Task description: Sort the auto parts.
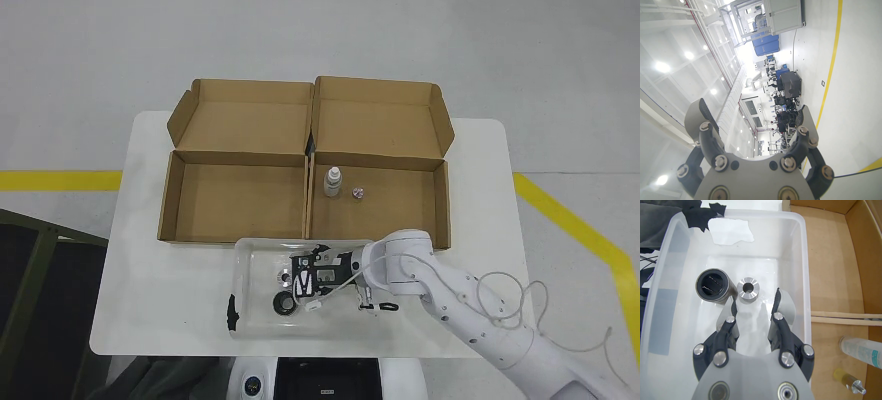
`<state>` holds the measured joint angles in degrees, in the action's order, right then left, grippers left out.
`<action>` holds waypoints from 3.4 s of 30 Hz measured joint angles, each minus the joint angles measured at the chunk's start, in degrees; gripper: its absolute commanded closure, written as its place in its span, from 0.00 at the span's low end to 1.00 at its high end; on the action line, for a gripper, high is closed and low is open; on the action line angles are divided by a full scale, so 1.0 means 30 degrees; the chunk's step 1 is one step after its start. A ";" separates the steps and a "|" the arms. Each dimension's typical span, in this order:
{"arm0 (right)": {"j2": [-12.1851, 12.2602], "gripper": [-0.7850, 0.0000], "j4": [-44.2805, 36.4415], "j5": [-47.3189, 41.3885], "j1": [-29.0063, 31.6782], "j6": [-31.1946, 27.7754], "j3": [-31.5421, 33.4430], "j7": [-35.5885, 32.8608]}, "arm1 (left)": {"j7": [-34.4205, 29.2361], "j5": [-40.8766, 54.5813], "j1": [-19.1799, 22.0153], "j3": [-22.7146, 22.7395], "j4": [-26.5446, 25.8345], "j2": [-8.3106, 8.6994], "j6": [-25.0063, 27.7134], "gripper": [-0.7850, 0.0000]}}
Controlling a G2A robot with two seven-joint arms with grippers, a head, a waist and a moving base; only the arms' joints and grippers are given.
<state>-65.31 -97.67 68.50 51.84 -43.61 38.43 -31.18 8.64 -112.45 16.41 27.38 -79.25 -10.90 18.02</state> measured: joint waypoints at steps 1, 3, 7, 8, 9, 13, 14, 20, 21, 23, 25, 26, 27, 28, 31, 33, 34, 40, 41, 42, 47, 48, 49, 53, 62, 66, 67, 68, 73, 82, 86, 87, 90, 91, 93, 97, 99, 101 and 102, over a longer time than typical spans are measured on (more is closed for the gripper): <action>-0.0026 0.57 0.0043 0.0029 -0.0034 0.0010 -0.0037 -0.0022 | 0.0000 0.0000 0.0000 0.0000 0.0000 0.0000 0.0000 0.00; -0.0092 0.57 0.0151 0.0103 -0.0111 0.0019 -0.0143 -0.0057 | 0.0000 0.0000 0.0000 0.0000 0.0000 0.0000 0.0000 0.00; -0.0247 0.58 0.0344 0.0227 -0.0224 0.0072 -0.0453 -0.0107 | 0.0000 0.0000 0.0000 0.0000 0.0000 0.0000 0.0000 0.00; -0.0290 0.58 0.0402 0.0259 -0.0249 0.0089 -0.0544 -0.0117 | 0.0000 0.0000 0.0000 0.0000 0.0000 0.0000 0.0000 0.00; -0.0348 0.58 0.0490 0.0296 -0.0289 0.0108 -0.0663 -0.0112 | 0.0000 0.0000 0.0000 0.0000 0.0000 0.0000 0.0000 0.00; -0.0556 0.57 0.0813 0.0330 -0.0476 0.0175 -0.1015 -0.0046 | 0.0000 0.0000 0.0000 0.0000 0.0000 0.0000 0.0000 0.00; -0.0608 0.57 0.0887 0.0334 -0.0533 0.0192 -0.1090 -0.0035 | 0.0000 0.0000 0.0000 0.0000 0.0000 0.0000 0.0000 0.00; -0.1003 0.57 0.1368 0.0385 -0.1015 0.0321 -0.1671 -0.0127 | 0.0000 0.0000 0.0000 0.0000 0.0000 0.0000 0.0000 0.00; -0.1100 0.57 0.1482 0.0402 -0.1123 0.0352 -0.1826 -0.0154 | 0.0000 0.0000 0.0000 0.0000 0.0000 0.0000 0.0000 0.00; -0.1255 0.57 0.1697 0.0410 -0.1279 0.0422 -0.2061 -0.0162 | 0.0000 0.0000 0.0000 0.0000 0.0000 0.0000 0.0000 0.00; -0.1433 0.56 0.1998 0.0425 -0.1457 0.0508 -0.2302 -0.0114 | 0.0000 0.0000 0.0000 0.0000 0.0000 0.0000 0.0000 0.00; -0.1506 0.56 0.2114 0.0438 -0.1524 0.0545 -0.2399 -0.0097 | 0.0000 0.0000 0.0000 0.0000 0.0000 0.0000 0.0000 0.00; -0.1599 0.56 0.2252 0.0447 -0.1608 0.0583 -0.2513 -0.0081 | 0.0000 0.0000 0.0000 0.0000 0.0000 0.0000 0.0000 0.00; -0.1664 0.56 0.2356 0.0457 -0.1676 0.0609 -0.2583 -0.0076 | 0.0000 0.0000 0.0000 0.0000 0.0000 0.0000 0.0000 0.00; -0.1860 0.56 0.2712 0.0512 -0.1900 0.0633 -0.2772 -0.0105 | 0.0000 0.0000 0.0000 0.0000 0.0000 0.0000 0.0000 0.00; -0.1987 0.56 0.2971 0.0569 -0.2040 0.0630 -0.2889 -0.0147 | 0.0000 0.0000 0.0000 0.0000 0.0000 0.0000 0.0000 0.00; -0.2038 0.57 0.3071 0.0587 -0.2093 0.0625 -0.2931 -0.0148 | 0.0000 0.0000 0.0000 0.0000 0.0000 0.0000 0.0000 0.00; -0.2291 0.67 0.3496 0.0647 -0.2299 0.0570 -0.3053 -0.0192 | 0.0000 0.0000 0.0000 0.0000 0.0000 0.0000 0.0000 0.00; -0.2316 0.72 0.3548 0.0665 -0.2304 0.0556 -0.3057 -0.0202 | 0.0000 0.0000 0.0000 0.0000 0.0000 0.0000 0.0000 0.00; -0.2344 0.80 0.3611 0.0693 -0.2304 0.0531 -0.3060 -0.0207 | 0.0000 0.0000 0.0000 0.0000 0.0000 0.0000 0.0000 0.00; -0.2424 1.00 0.3666 0.0716 -0.2251 0.0432 -0.2988 -0.0208 | 0.0000 0.0000 0.0000 0.0000 0.0000 0.0000 0.0000 0.00; -0.2428 1.00 0.3614 0.0696 -0.2231 0.0389 -0.2938 -0.0225 | 0.0000 0.0000 0.0000 0.0000 0.0000 0.0000 0.0000 0.00; -0.2428 1.00 0.3559 0.0672 -0.2213 0.0352 -0.2887 -0.0229 | 0.0000 0.0000 0.0000 0.0000 0.0000 0.0000 0.0000 0.00; -0.2359 1.00 0.3222 0.0410 -0.2052 0.0152 -0.2489 -0.0012 | 0.0000 0.0000 0.0000 0.0000 0.0000 0.0000 0.0000 0.00; -0.1880 1.00 0.1850 -0.0594 -0.1139 -0.0651 -0.0809 0.1513 | 0.0000 0.0000 0.0000 0.0000 0.0000 0.0000 0.0000 0.00; -0.1658 1.00 0.1285 -0.1111 -0.0612 -0.0979 0.0022 0.2509 | 0.0000 0.0000 0.0000 0.0000 0.0000 0.0000 0.0000 0.00; -0.1619 1.00 0.1183 -0.1231 -0.0505 -0.1021 0.0198 0.2751 | 0.0000 0.0000 0.0000 0.0000 0.0000 0.0000 0.0000 0.00; -0.1582 1.00 0.1082 -0.1378 -0.0399 -0.1061 0.0379 0.3030 | 0.0000 0.0000 0.0000 0.0000 0.0000 0.0000 0.0000 0.00; -0.1364 1.00 0.0398 -0.1329 -0.0020 -0.1370 0.1400 0.4344 | 0.0000 0.0000 0.0000 0.0000 0.0000 0.0000 0.0000 0.00; -0.1096 1.00 -0.0032 -0.1713 0.0422 -0.1531 0.3208 0.6686 | 0.0000 0.0000 0.0000 0.0000 0.0000 0.0000 0.0000 0.00; -0.1006 1.00 0.0004 -0.1737 0.0476 -0.1662 0.3870 0.7339 | 0.0000 0.0000 0.0000 0.0000 0.0000 0.0000 0.0000 0.00; -0.0980 1.00 0.0049 -0.1729 0.0513 -0.1676 0.4064 0.7549 | 0.0000 0.0000 0.0000 0.0000 0.0000 0.0000 0.0000 0.00; -0.0918 1.00 0.0104 -0.1821 0.0644 -0.1736 0.4532 0.8129 | 0.0000 0.0000 0.0000 0.0000 0.0000 0.0000 0.0000 0.00; -0.0901 1.00 0.0109 -0.1877 0.0689 -0.1741 0.4669 0.8289 | 0.0000 0.0000 0.0000 0.0000 0.0000 0.0000 0.0000 0.00; -0.0862 1.00 0.0108 -0.1967 0.0768 -0.1749 0.4972 0.8567 | 0.0000 0.0000 0.0000 0.0000 0.0000 0.0000 0.0000 0.00; -0.0801 1.00 0.0213 -0.1940 0.0847 -0.1745 0.5387 0.8729 | 0.0000 0.0000 0.0000 0.0000 0.0000 0.0000 0.0000 0.00; -0.0798 1.00 0.0305 -0.2028 0.0896 -0.1595 0.5525 0.8877 | 0.0000 0.0000 0.0000 0.0000 0.0000 0.0000 0.0000 0.00; -0.0806 1.00 0.0403 -0.2157 0.0918 -0.1426 0.5627 0.9031 | 0.0000 0.0000 0.0000 0.0000 0.0000 0.0000 0.0000 0.00; -0.0817 1.00 0.0507 -0.2232 0.0908 -0.1321 0.5680 0.9111 | 0.0000 0.0000 0.0000 0.0000 0.0000 0.0000 0.0000 0.00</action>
<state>-67.76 -96.15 61.81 54.57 -47.58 55.47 -3.85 8.64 -112.45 16.41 27.38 -79.25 -10.90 18.02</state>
